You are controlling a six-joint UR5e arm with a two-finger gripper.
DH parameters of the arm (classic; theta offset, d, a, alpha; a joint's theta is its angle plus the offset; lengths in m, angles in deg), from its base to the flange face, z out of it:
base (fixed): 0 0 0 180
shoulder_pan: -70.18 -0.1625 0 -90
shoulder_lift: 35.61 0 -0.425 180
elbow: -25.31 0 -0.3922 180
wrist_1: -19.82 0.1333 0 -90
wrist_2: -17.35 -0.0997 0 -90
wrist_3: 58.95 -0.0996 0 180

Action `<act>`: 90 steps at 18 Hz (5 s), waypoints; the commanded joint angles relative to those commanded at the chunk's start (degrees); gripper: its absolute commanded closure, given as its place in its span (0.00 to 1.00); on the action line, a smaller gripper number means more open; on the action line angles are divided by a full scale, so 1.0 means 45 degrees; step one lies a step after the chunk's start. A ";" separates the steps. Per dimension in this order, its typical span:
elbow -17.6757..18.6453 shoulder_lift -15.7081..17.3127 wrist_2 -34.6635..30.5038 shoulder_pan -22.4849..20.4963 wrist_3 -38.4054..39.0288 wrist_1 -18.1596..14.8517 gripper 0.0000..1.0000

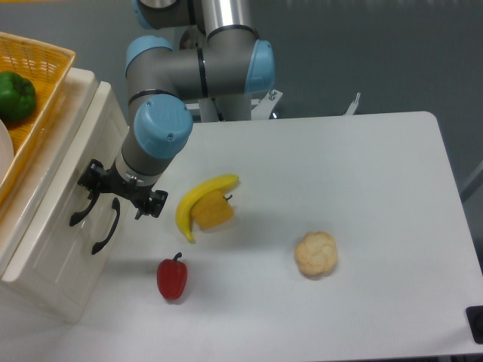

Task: Slide the top white drawer open

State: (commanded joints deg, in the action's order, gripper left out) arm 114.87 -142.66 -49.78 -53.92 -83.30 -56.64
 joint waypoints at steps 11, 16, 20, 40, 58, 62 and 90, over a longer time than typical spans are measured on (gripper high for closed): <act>-0.0195 0.0039 -0.0139 -0.0078 -0.0098 -0.0039 0.00; -0.0195 0.0039 -0.0451 -0.0136 -0.0098 -0.0059 0.00; -0.0195 0.0039 -0.0491 -0.0292 -0.0098 -0.0059 0.00; -0.0293 0.0000 -0.0843 -0.1152 -0.0645 -0.0118 0.00; -0.0566 -0.0117 -0.0862 -0.1933 -0.1133 -0.0137 0.00; -0.0644 -0.0137 -0.0862 -0.2167 -0.1230 -0.0137 0.00; -0.0742 -0.0273 0.0719 -0.3359 -0.1544 -0.0176 0.00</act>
State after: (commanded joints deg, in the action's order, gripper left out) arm 111.53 -143.89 -46.55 -69.03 -90.24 -57.43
